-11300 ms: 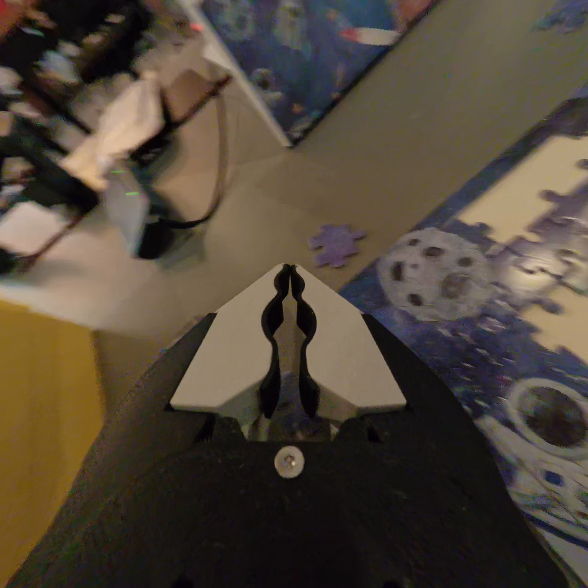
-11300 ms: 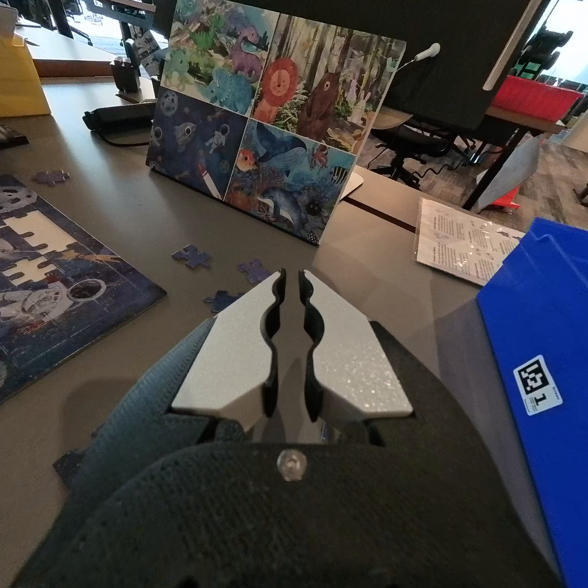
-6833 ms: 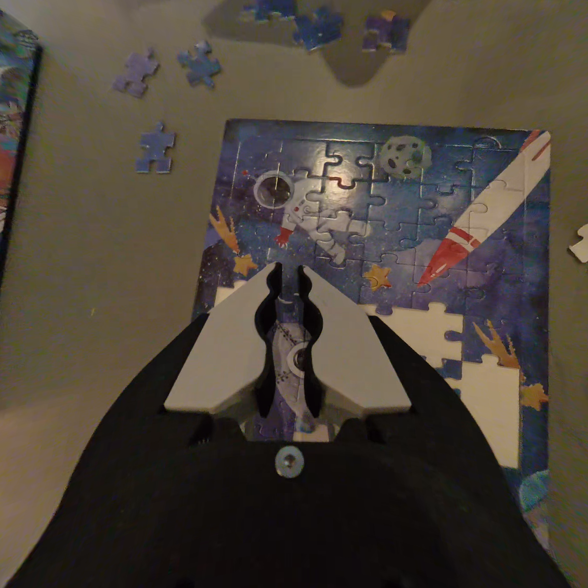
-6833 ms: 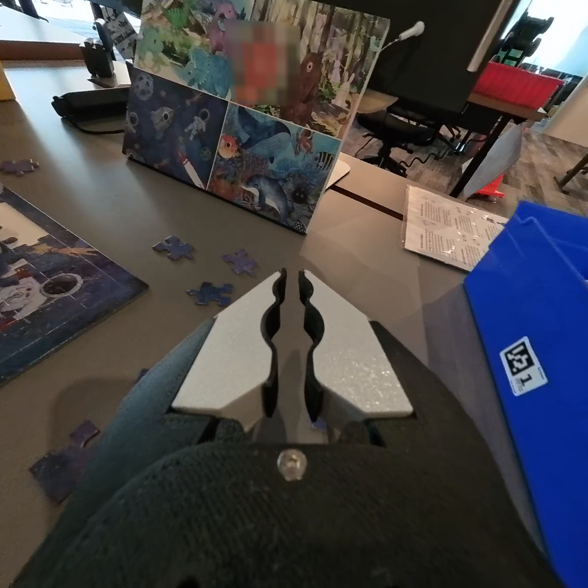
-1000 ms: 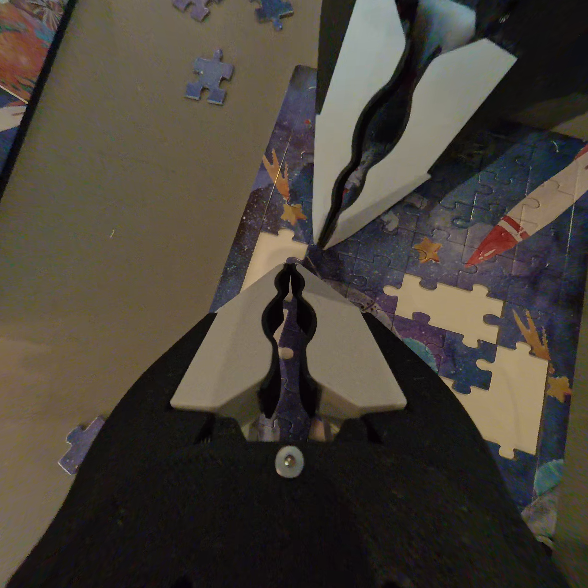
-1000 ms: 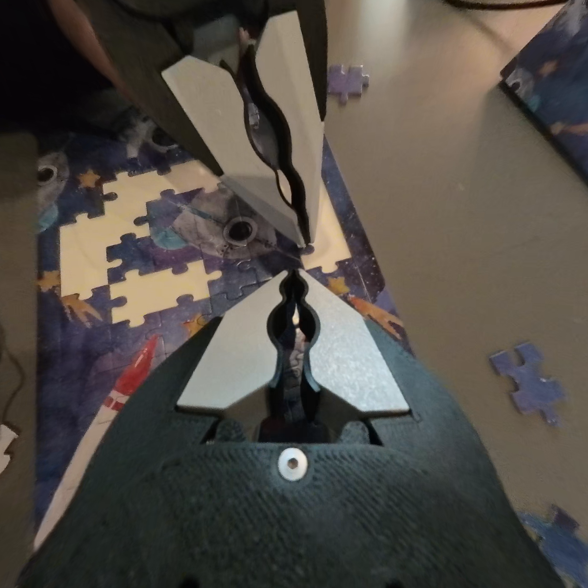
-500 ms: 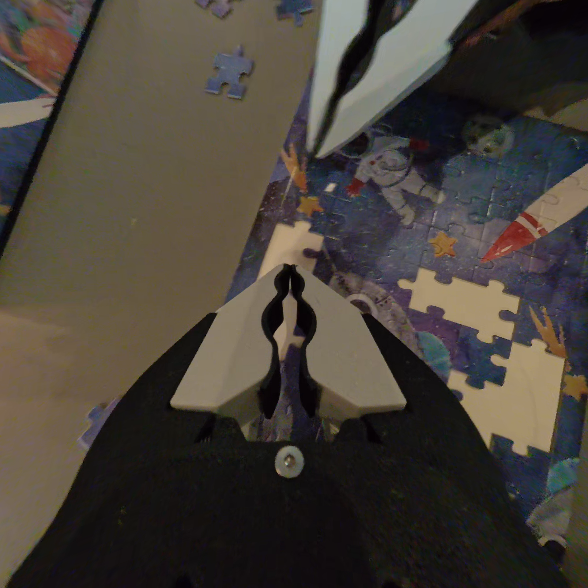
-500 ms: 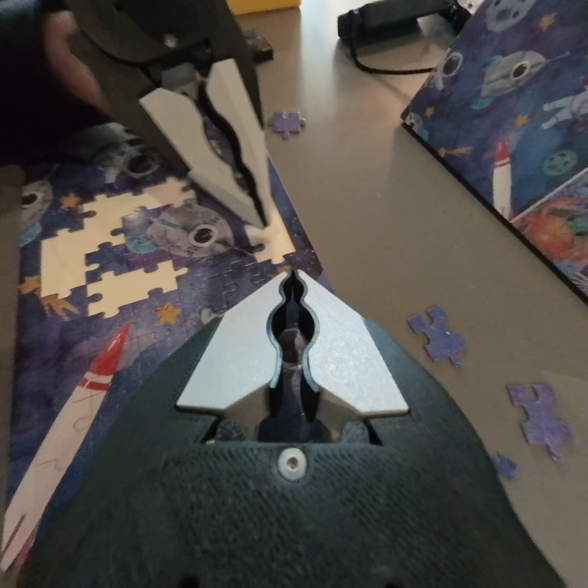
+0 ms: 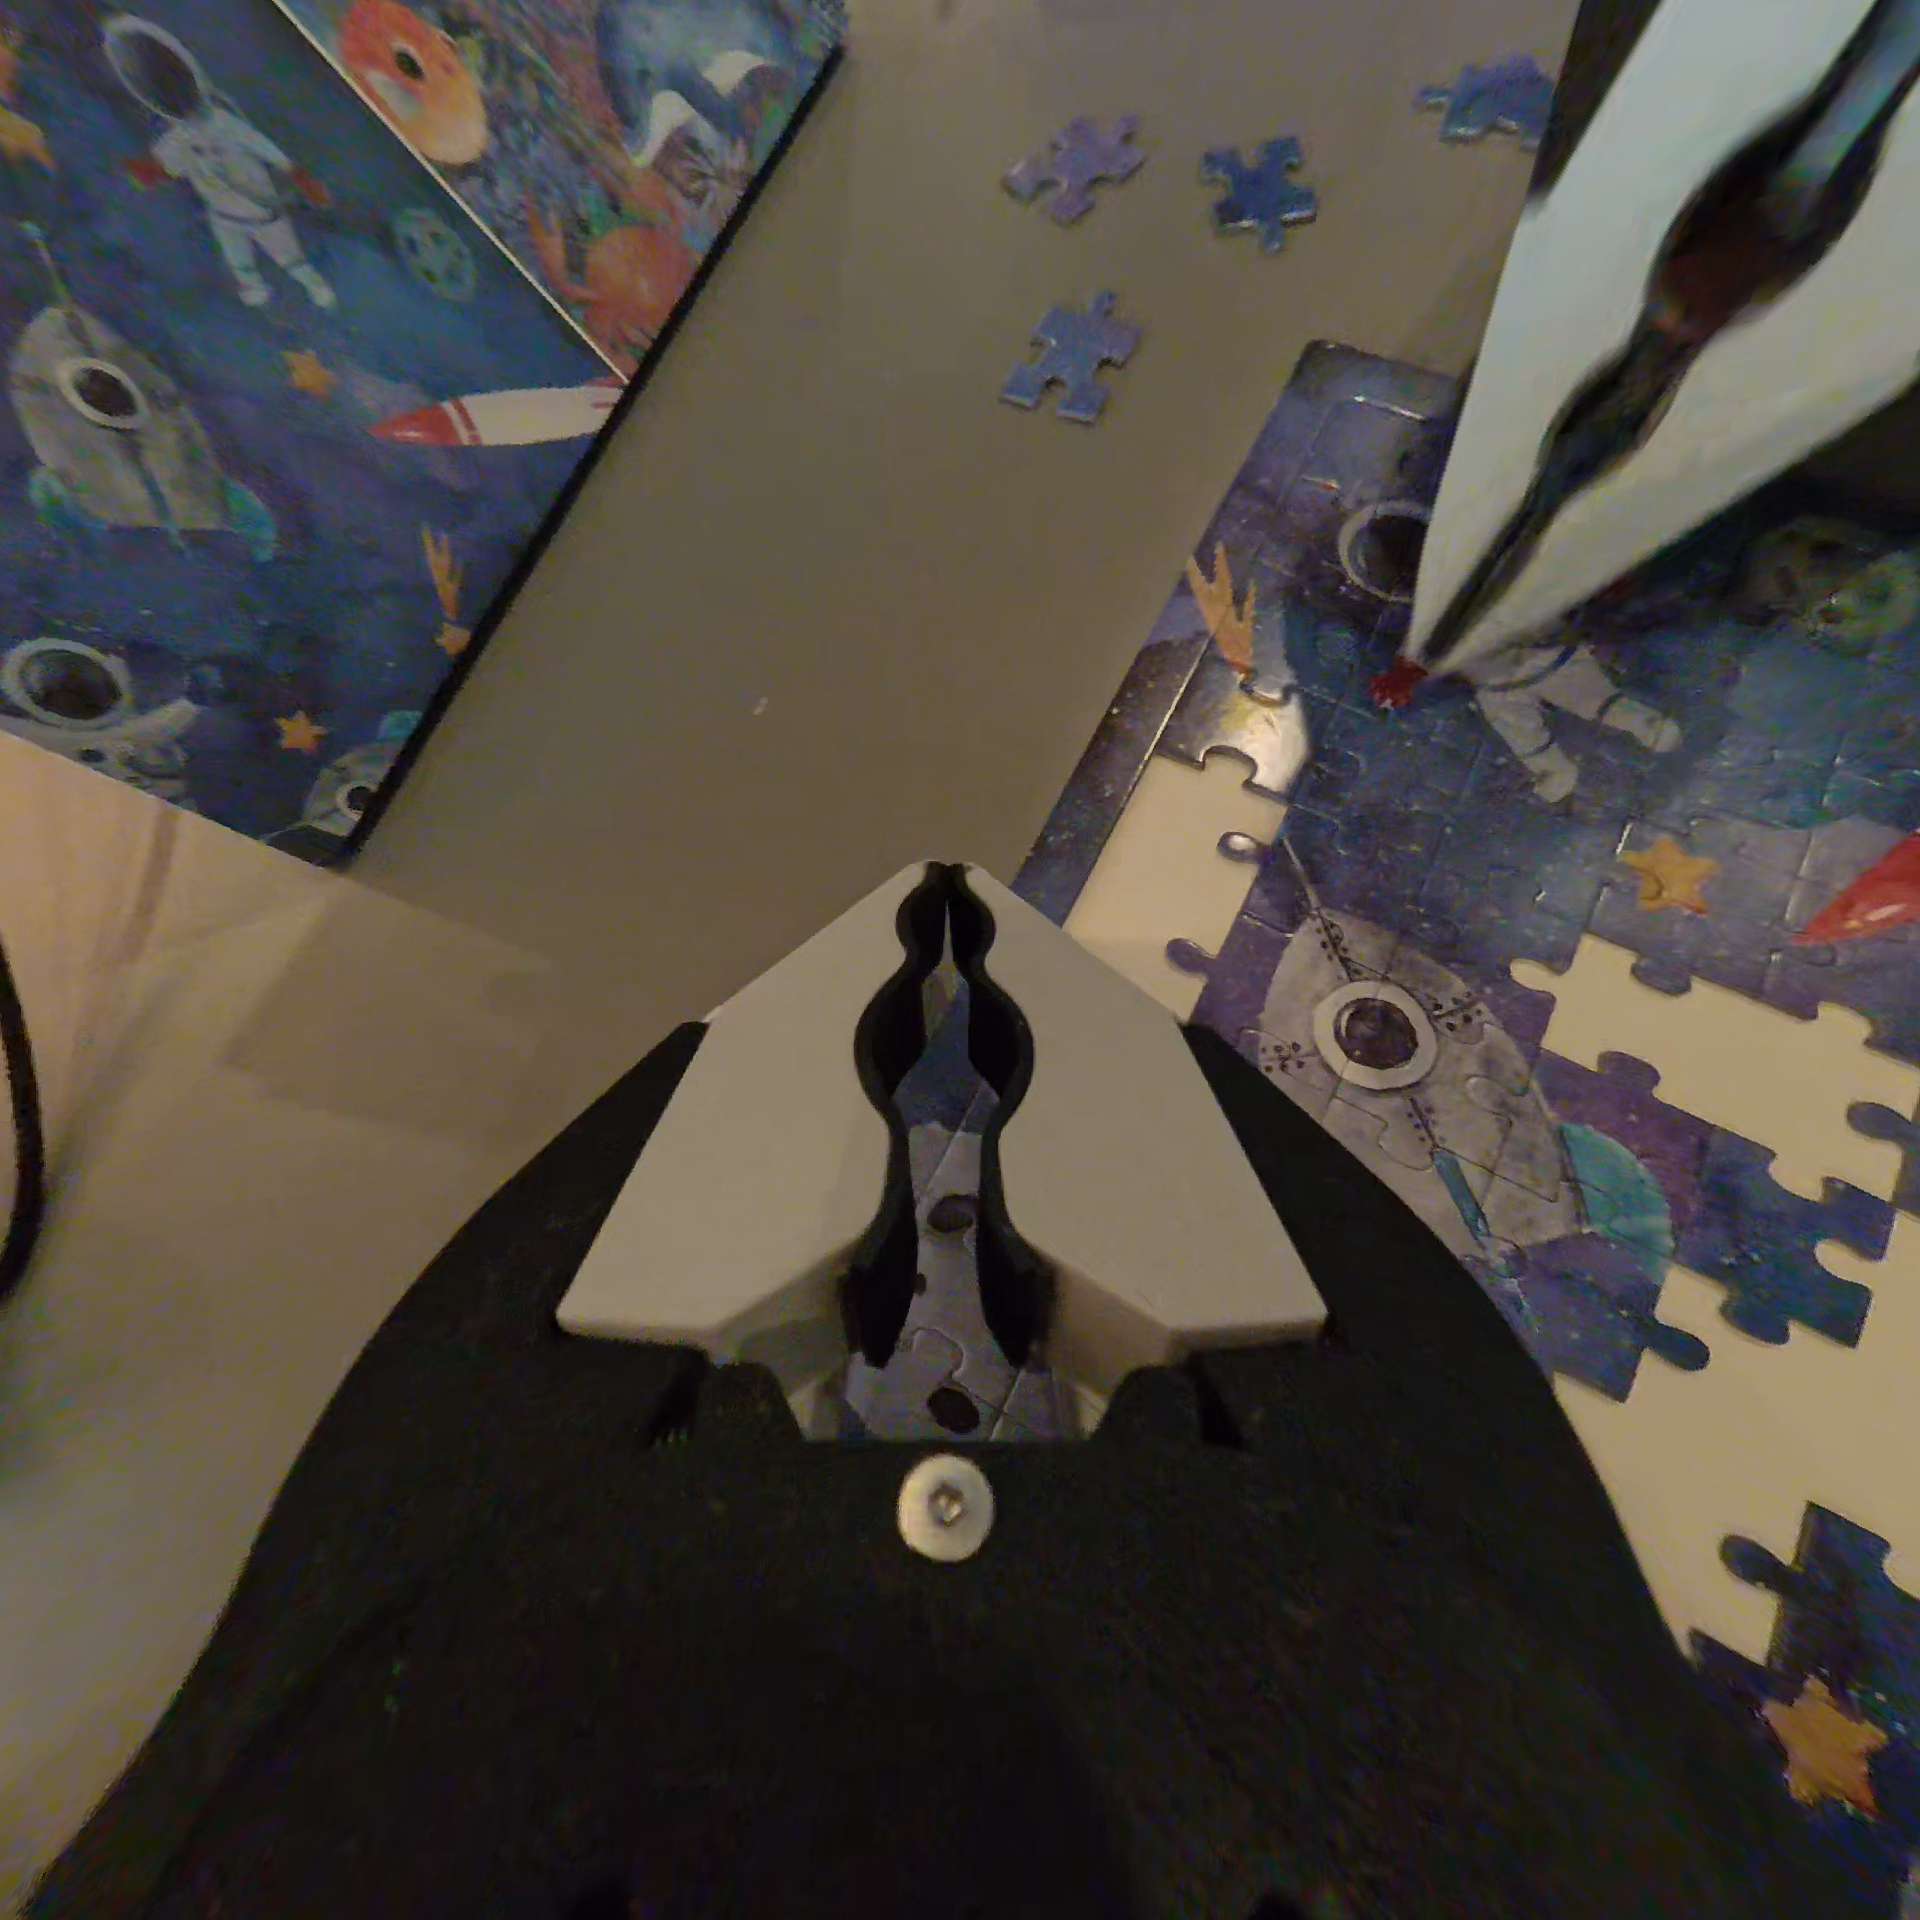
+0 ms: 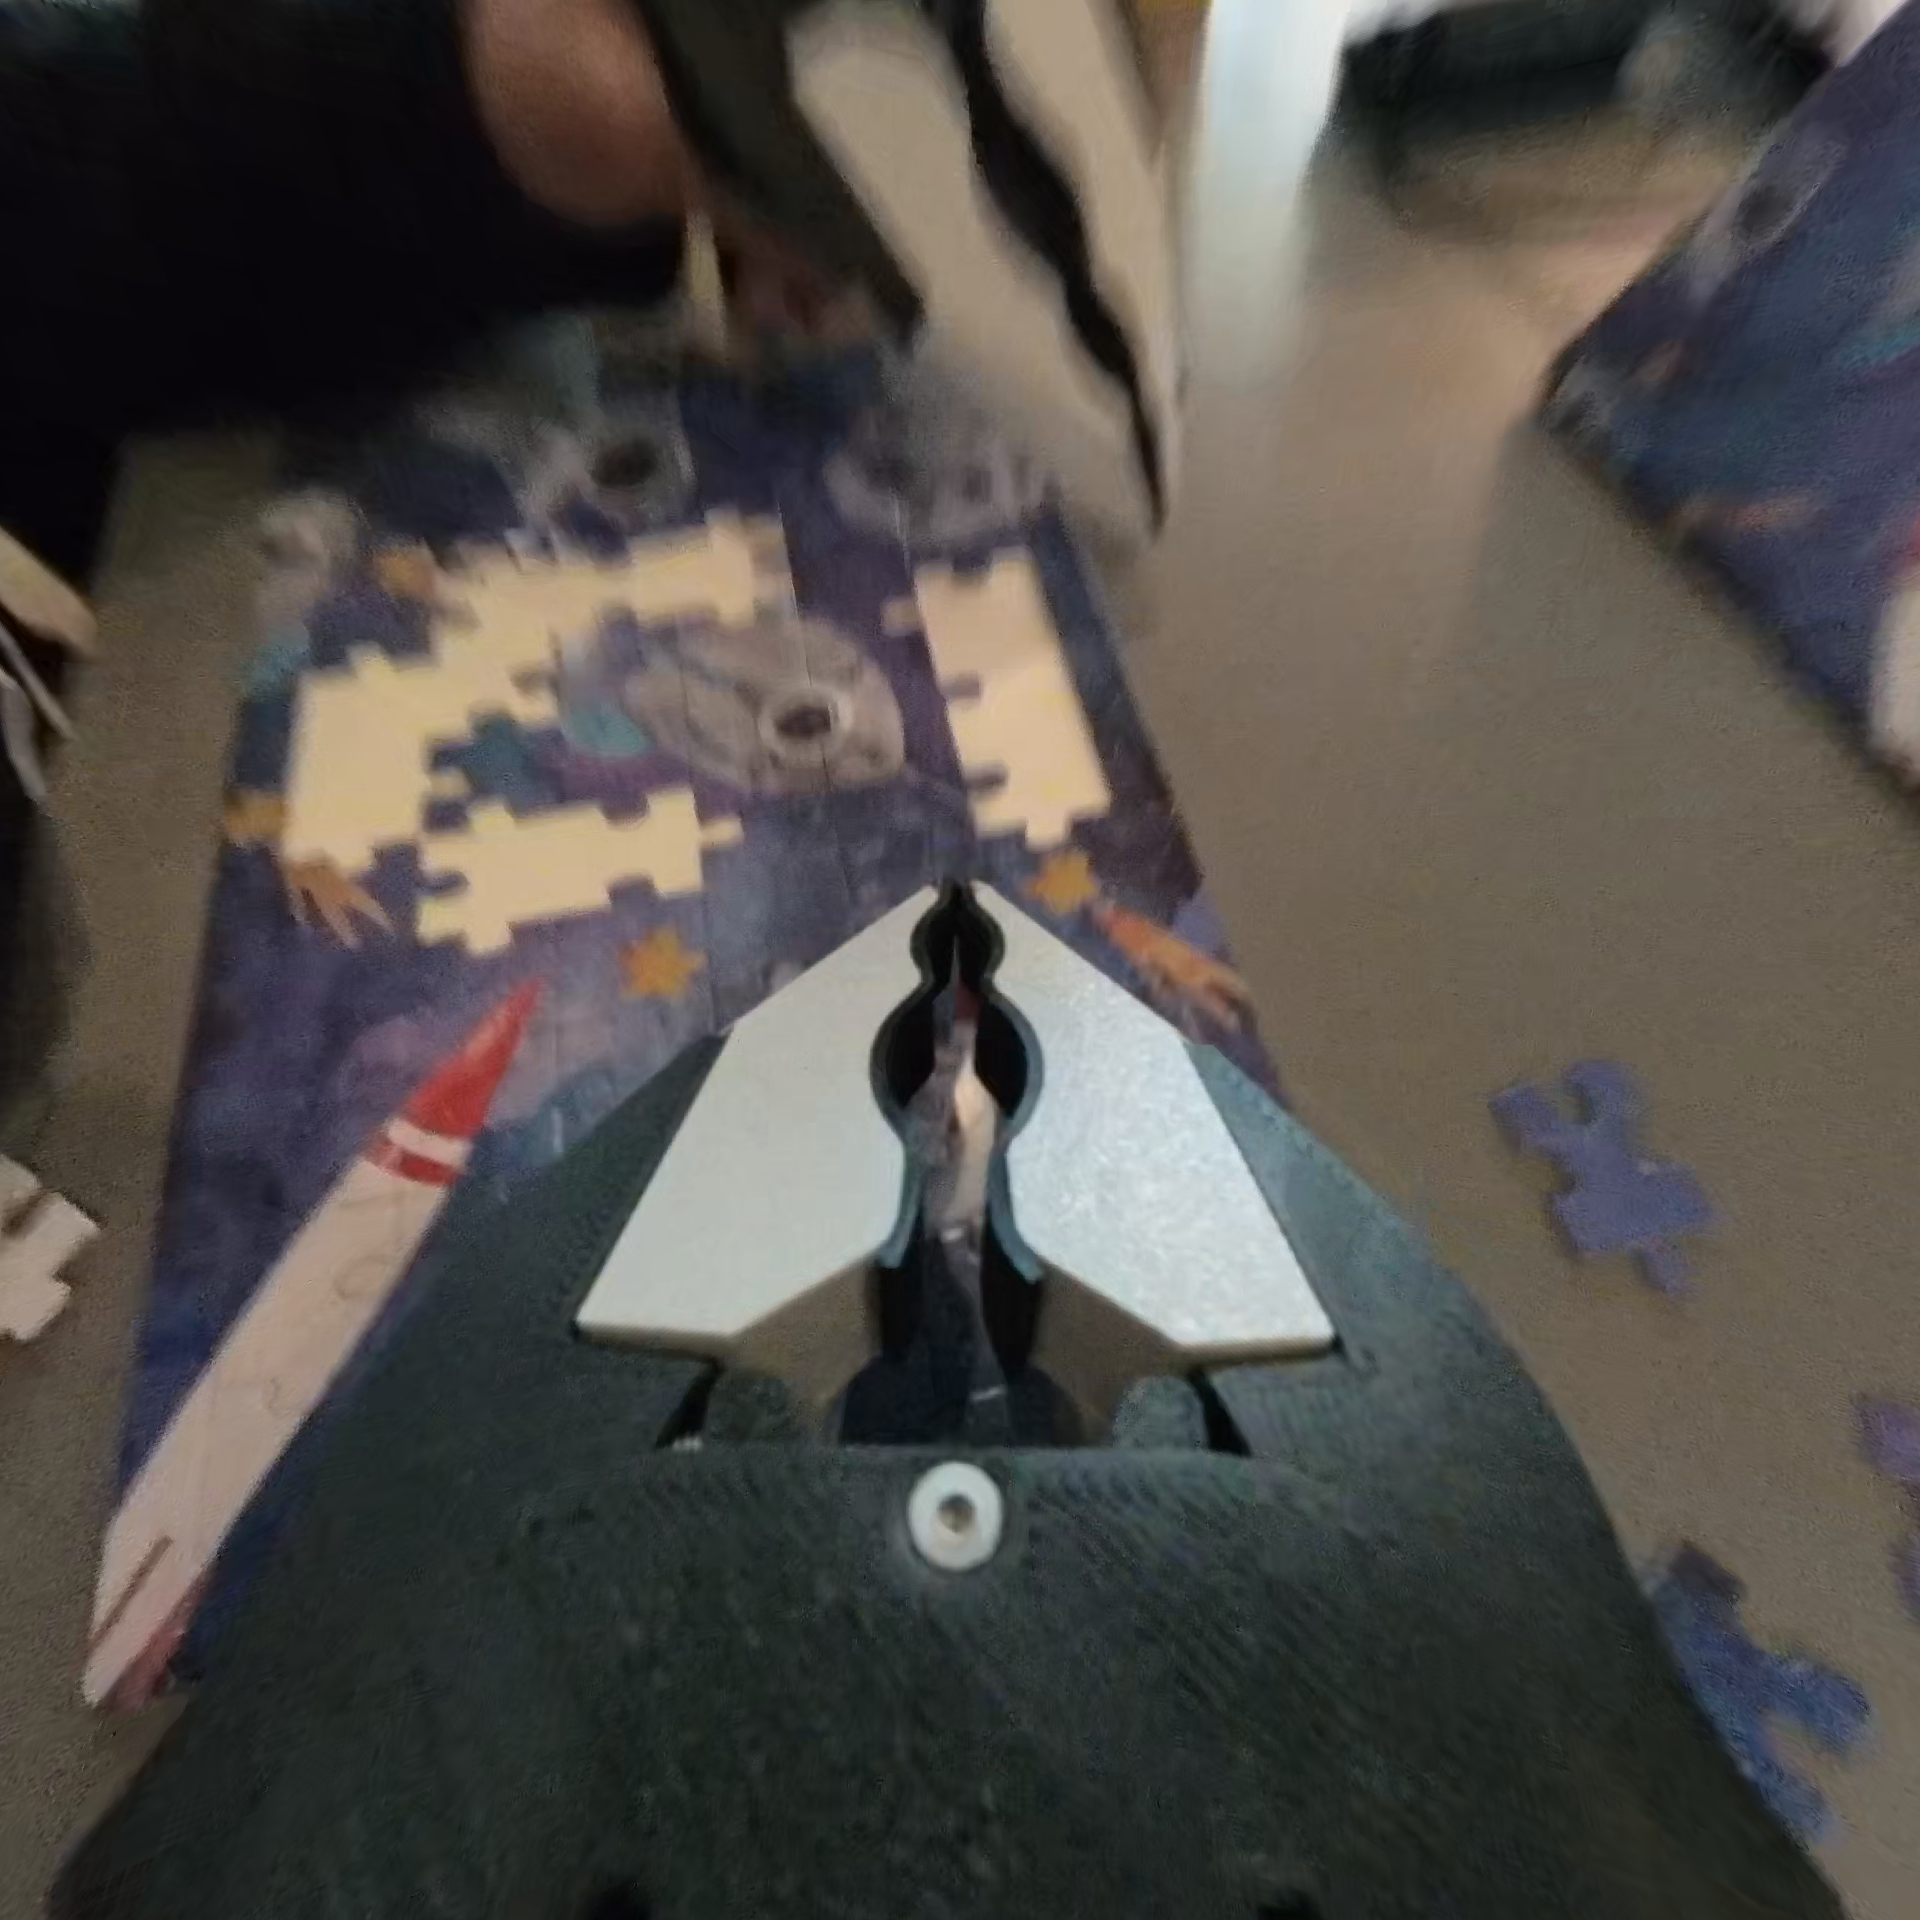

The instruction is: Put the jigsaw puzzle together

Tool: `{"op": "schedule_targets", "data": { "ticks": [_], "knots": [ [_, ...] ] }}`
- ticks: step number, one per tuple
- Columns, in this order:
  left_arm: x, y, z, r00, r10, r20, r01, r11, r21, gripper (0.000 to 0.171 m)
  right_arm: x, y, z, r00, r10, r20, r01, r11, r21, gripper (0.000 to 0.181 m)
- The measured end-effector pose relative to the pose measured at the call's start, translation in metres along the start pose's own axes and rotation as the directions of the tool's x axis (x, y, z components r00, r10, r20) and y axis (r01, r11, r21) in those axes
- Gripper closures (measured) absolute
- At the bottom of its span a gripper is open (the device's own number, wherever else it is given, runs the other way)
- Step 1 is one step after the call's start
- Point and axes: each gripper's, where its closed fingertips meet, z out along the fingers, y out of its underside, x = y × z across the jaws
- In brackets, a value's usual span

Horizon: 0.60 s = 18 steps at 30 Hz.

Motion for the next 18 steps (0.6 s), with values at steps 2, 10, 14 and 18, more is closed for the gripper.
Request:
{"op": "schedule_targets", "data": {
  "ticks": [2,10,14,18],
  "knots": [
    [-0.005,-0.001,-0.001,1.0,-0.005,0.019,0.005,1.0,0.016,0.171,-0.002,0.015,0.008,1.0,-0.006,0.014,0.007,0.994,-0.107,0.181],
    [-0.02,-0.008,-0.011,0.996,-0.024,0.083,0.016,0.996,0.088,0.171,0.057,-0.008,-0.056,0.971,0.127,-0.202,-0.093,0.981,0.17,0.181],
    [-0.024,-0.018,-0.019,0.995,-0.072,0.068,0.06,0.984,0.168,0.171,0.07,-0.003,-0.064,0.957,0.203,-0.207,-0.156,0.963,0.221,0.181],
    [-0.034,-0.024,-0.031,0.99,-0.13,0.061,0.112,0.965,0.239,0.171,0.075,-0.002,-0.068,0.949,0.238,-0.205,-0.183,0.95,0.255,0.181]
  ]
}}
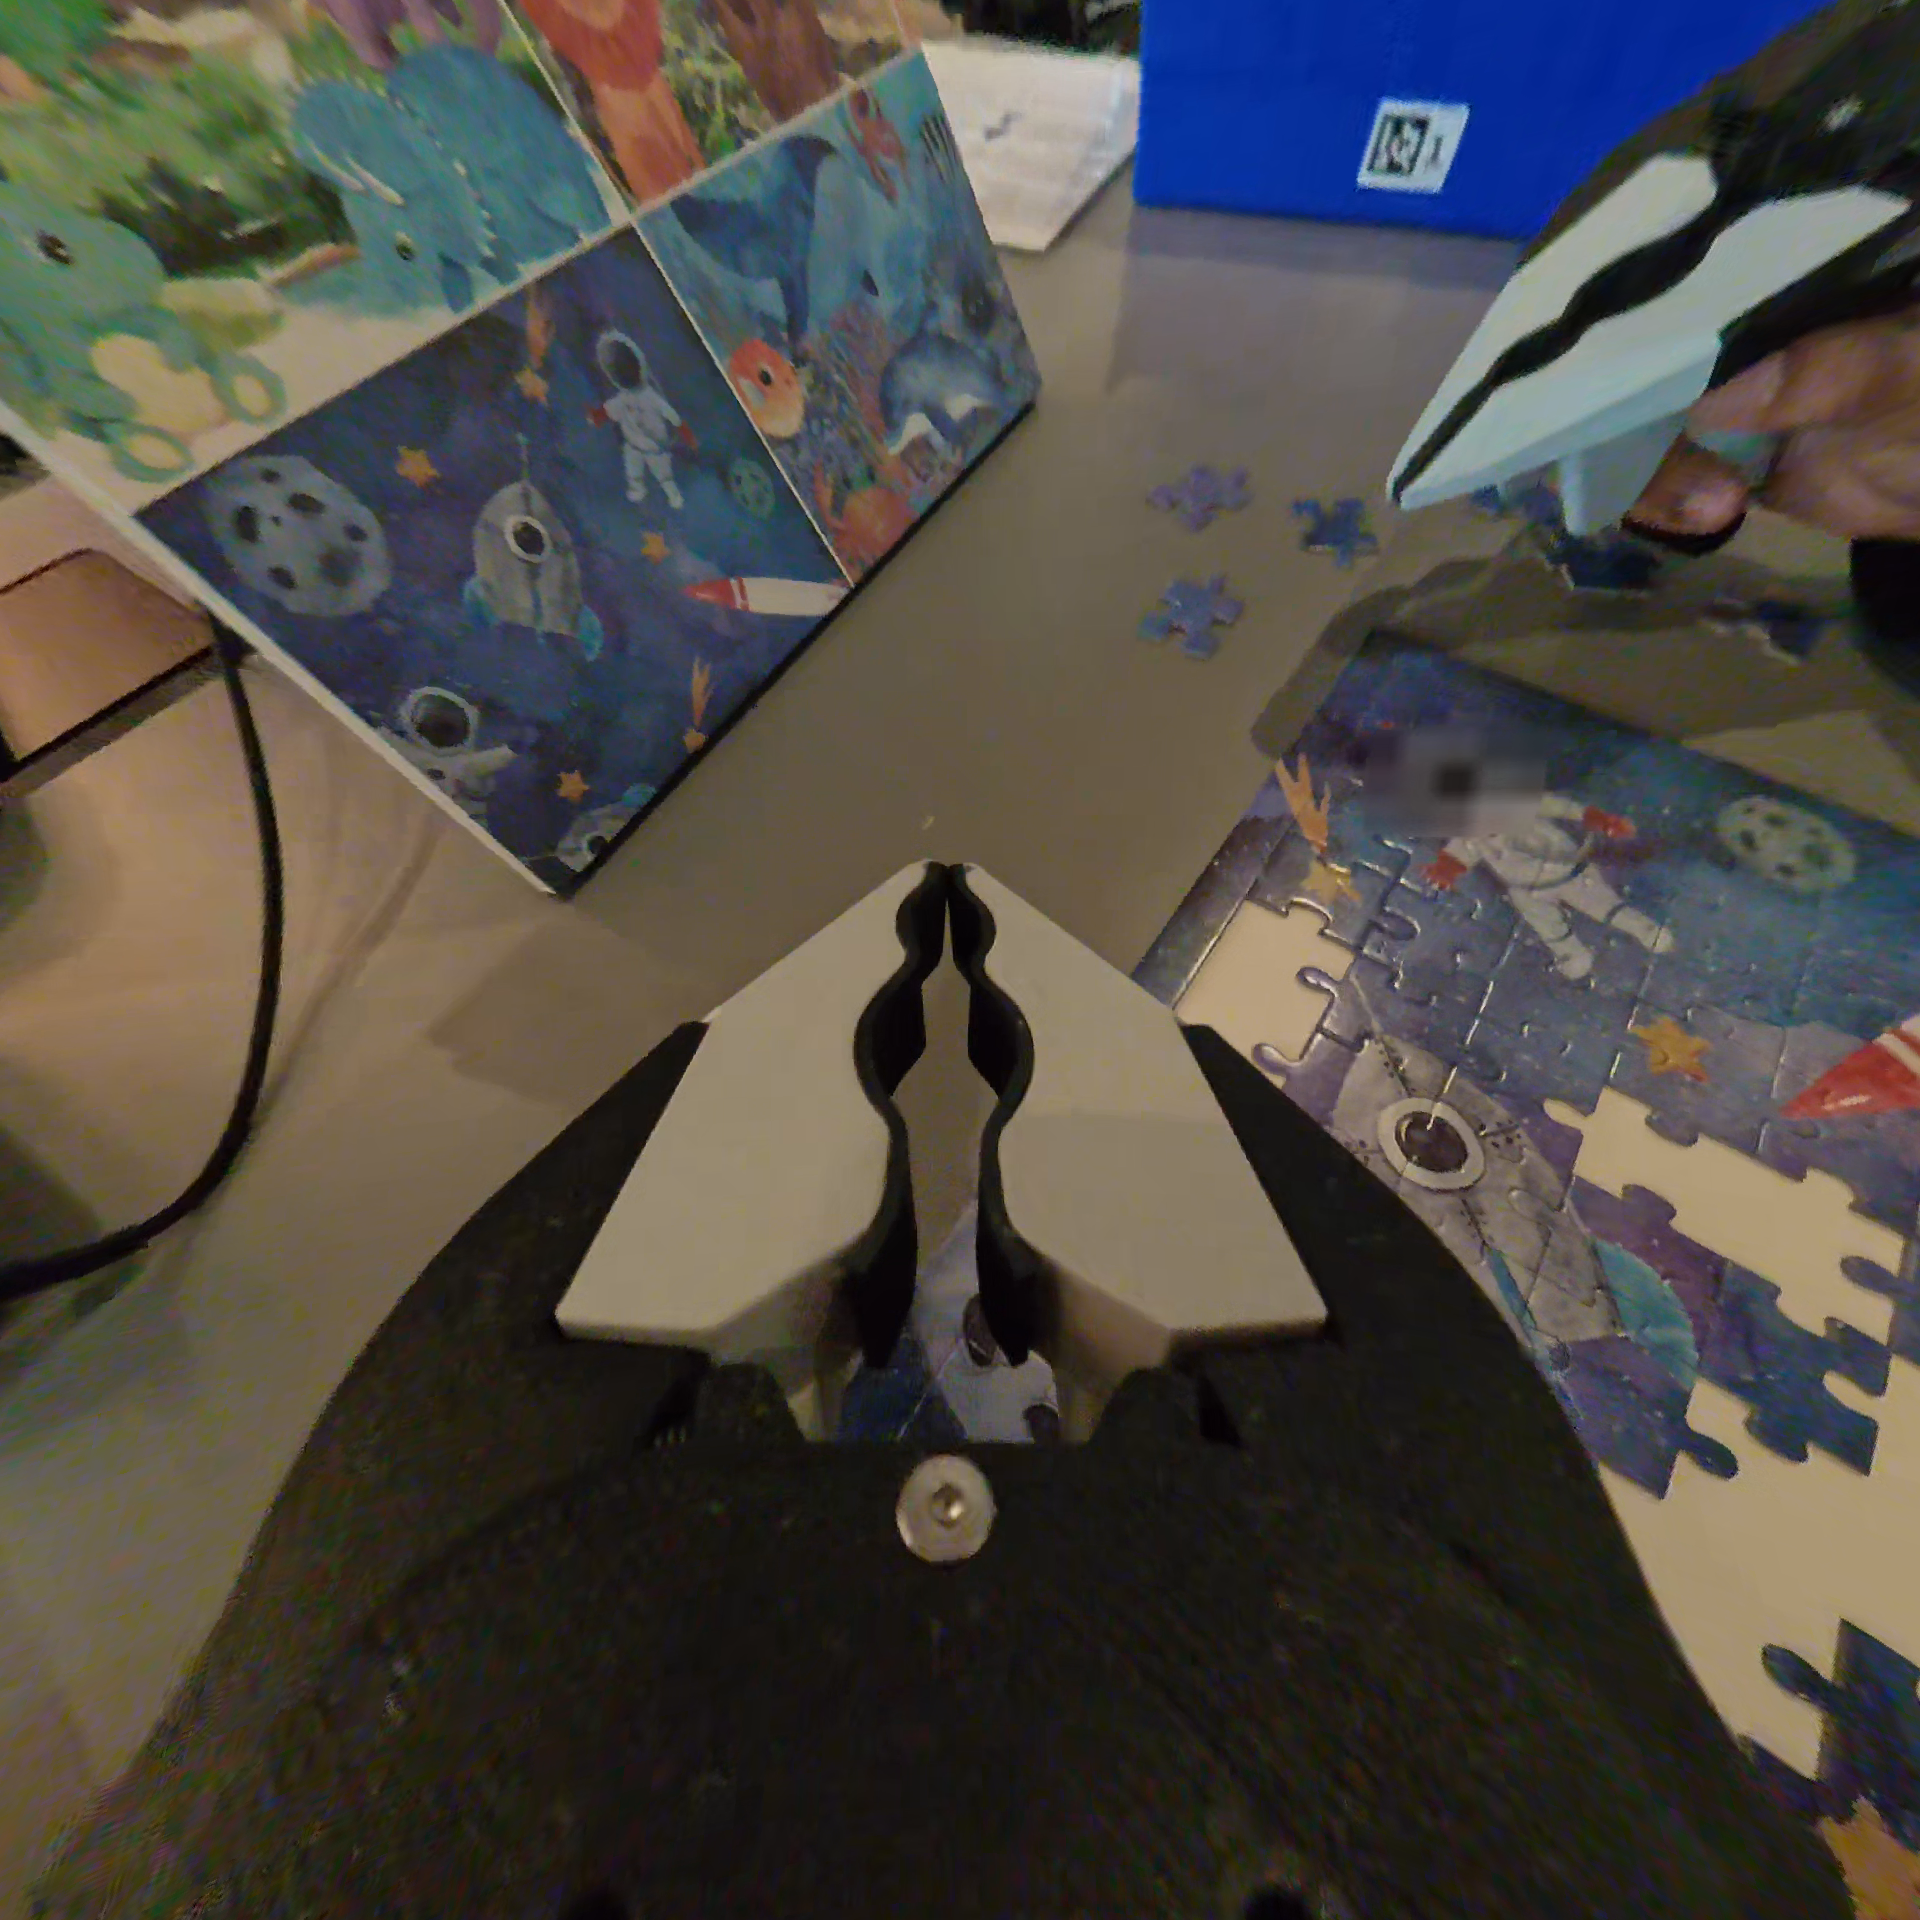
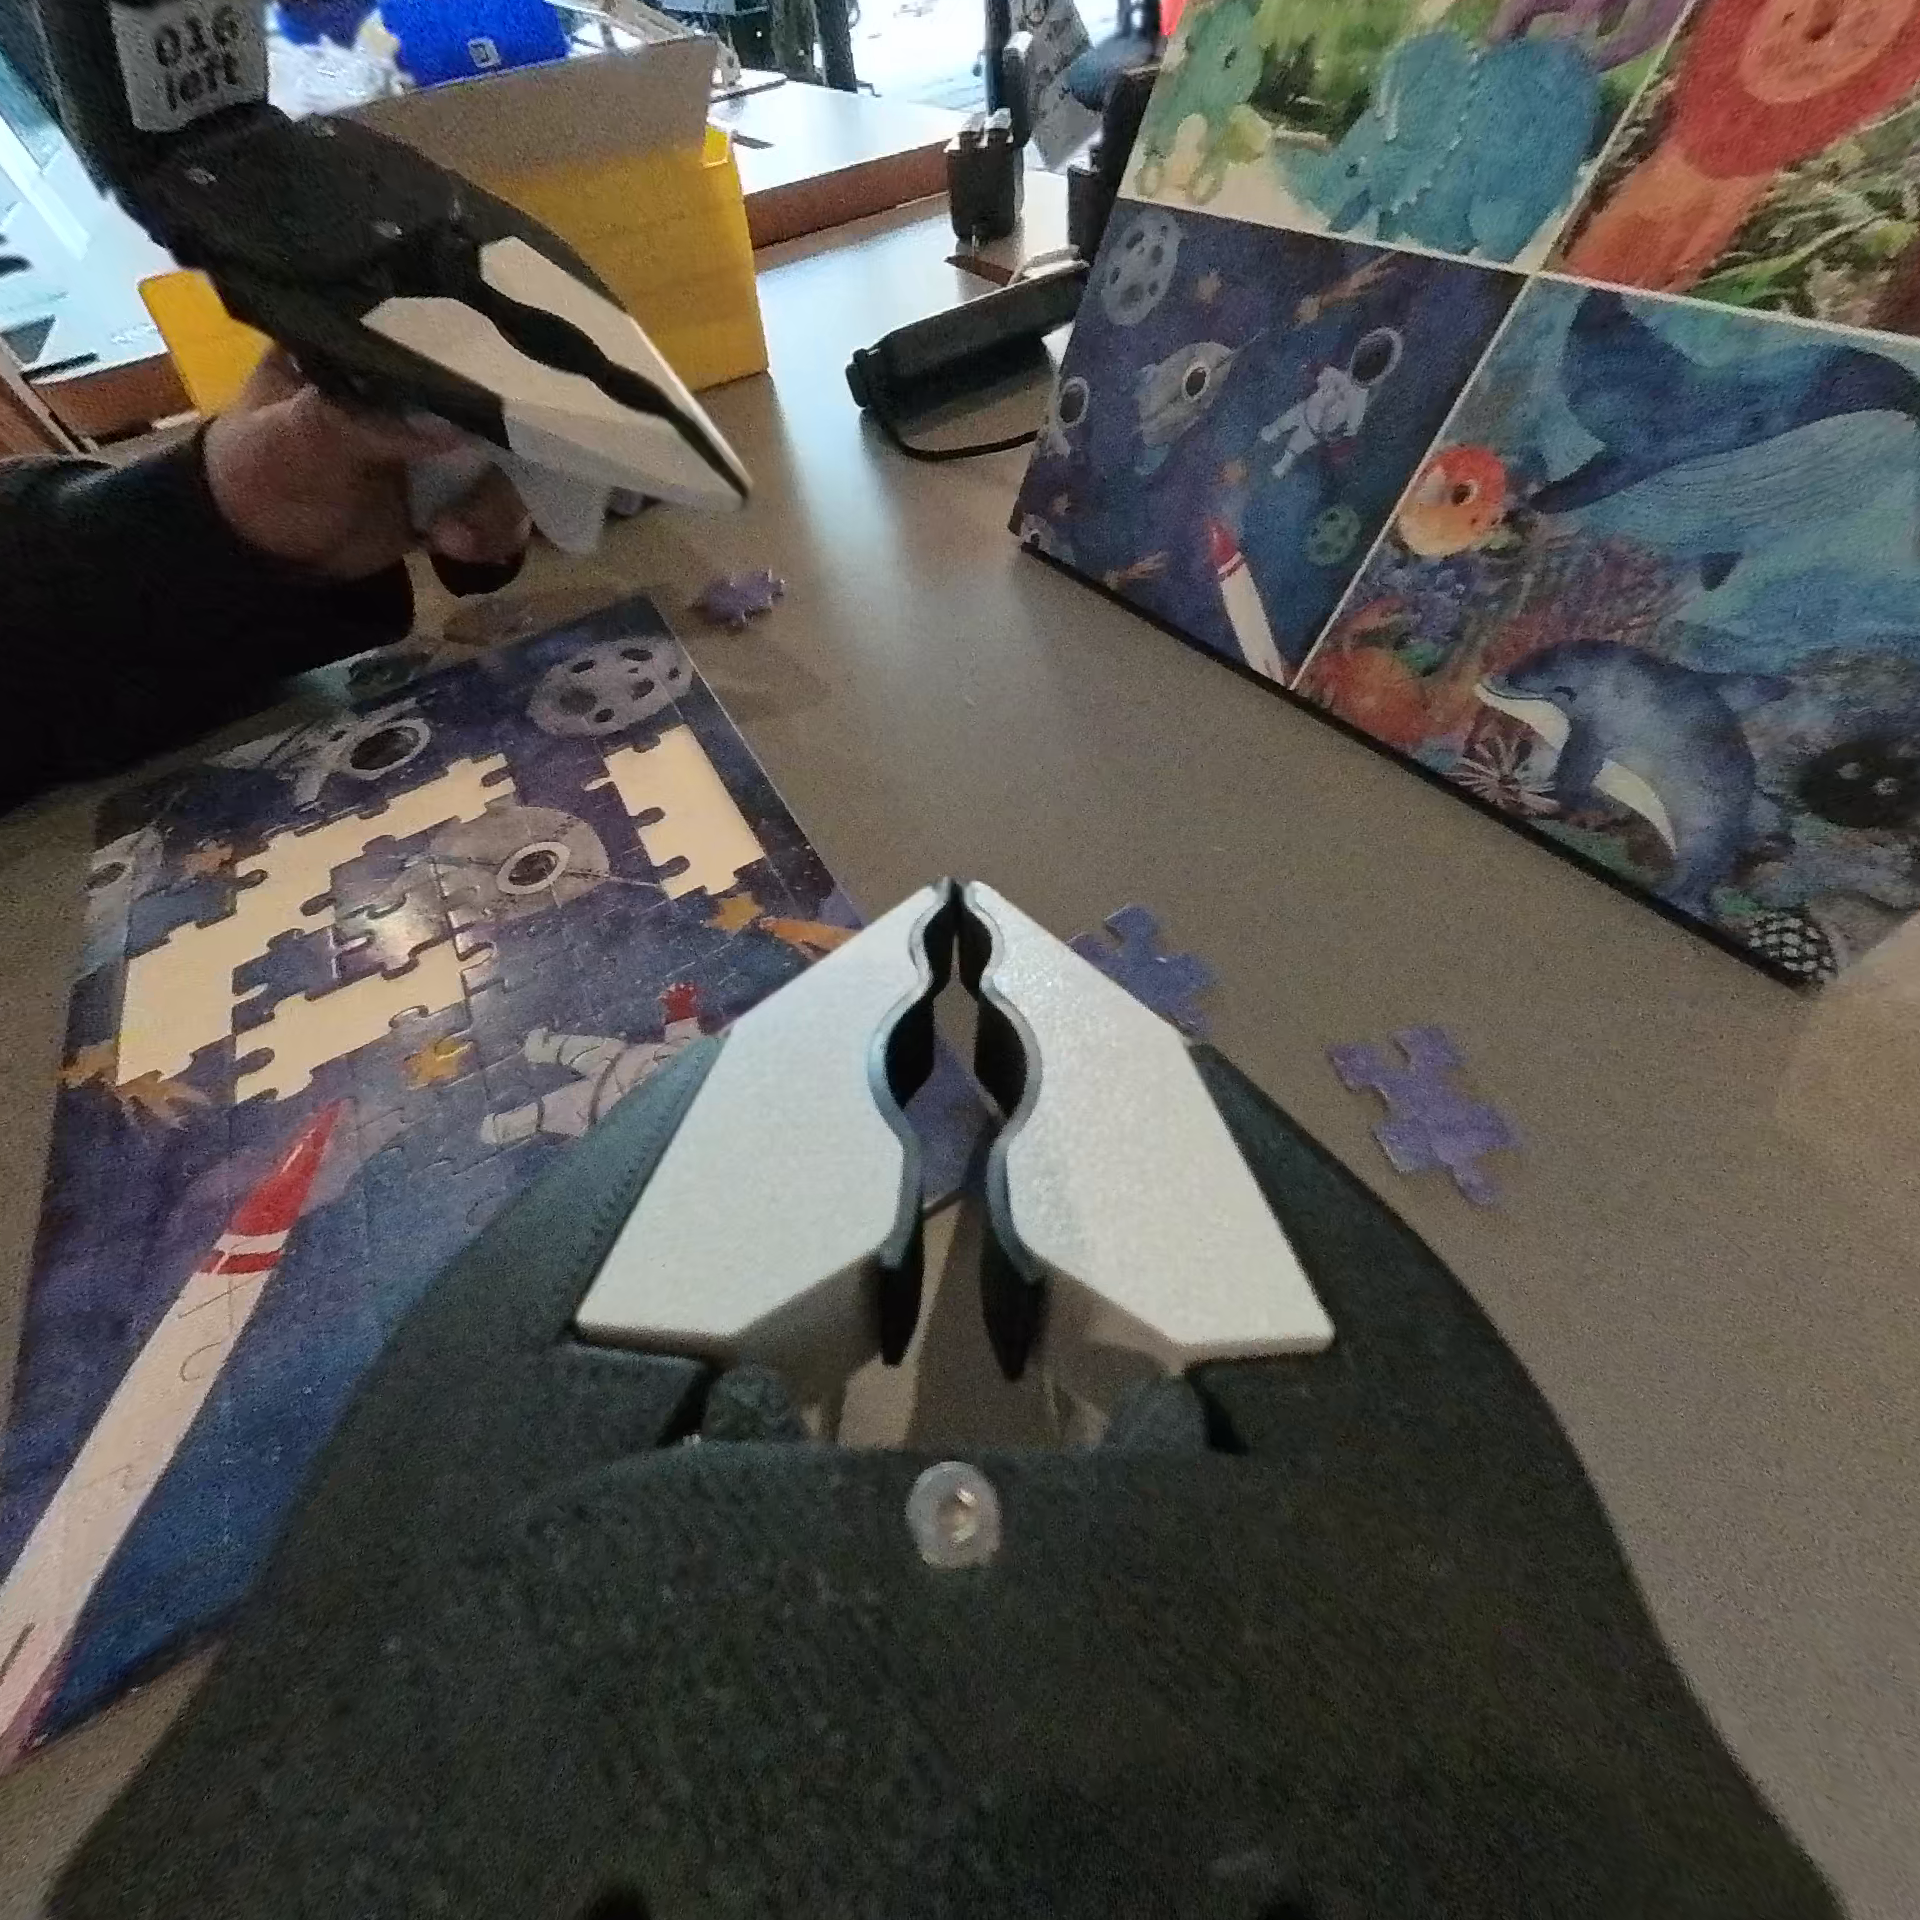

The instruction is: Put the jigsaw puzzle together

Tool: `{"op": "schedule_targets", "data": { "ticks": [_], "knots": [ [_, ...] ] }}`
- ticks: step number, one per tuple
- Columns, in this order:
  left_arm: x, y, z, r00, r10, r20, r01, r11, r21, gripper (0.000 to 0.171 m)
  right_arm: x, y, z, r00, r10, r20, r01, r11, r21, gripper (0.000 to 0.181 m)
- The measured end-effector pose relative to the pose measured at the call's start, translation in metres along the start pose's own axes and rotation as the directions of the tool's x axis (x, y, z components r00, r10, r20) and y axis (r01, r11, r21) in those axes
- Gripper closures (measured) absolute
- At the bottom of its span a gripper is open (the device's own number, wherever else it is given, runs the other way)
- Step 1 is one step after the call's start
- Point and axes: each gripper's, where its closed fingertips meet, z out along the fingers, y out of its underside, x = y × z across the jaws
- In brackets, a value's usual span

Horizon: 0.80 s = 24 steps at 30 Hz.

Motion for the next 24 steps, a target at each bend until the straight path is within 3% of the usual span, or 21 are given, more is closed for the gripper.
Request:
{"op": "schedule_targets", "data": {
  "ticks": [6,13,18,24],
  "knots": [
    [-0.005,-0.011,-0.009,0.996,-0.08,-0.031,0.082,0.993,0.083,0.171,0.007,0.001,-0.001,1.0,0.021,-0.021,-0.021,1.0,0.011,0.181],
    [-0.005,-0.012,-0.01,0.994,-0.102,-0.048,0.106,0.99,0.094,0.171,0.016,-0.007,-0.01,0.997,0.039,-0.061,-0.035,0.998,0.057,0.181],
    [-0.003,-0.011,-0.008,0.995,-0.087,-0.043,0.09,0.992,0.086,0.171,0.038,-0.031,-0.047,0.981,0.031,-0.194,0.006,0.983,0.184,0.181],
    [0.0,-0.009,-0.005,0.995,-0.085,-0.053,0.089,0.993,0.078,0.171,0.048,-0.047,-0.08,0.965,0.058,-0.254,0.017,0.959,0.284,0.181]
  ]
}}
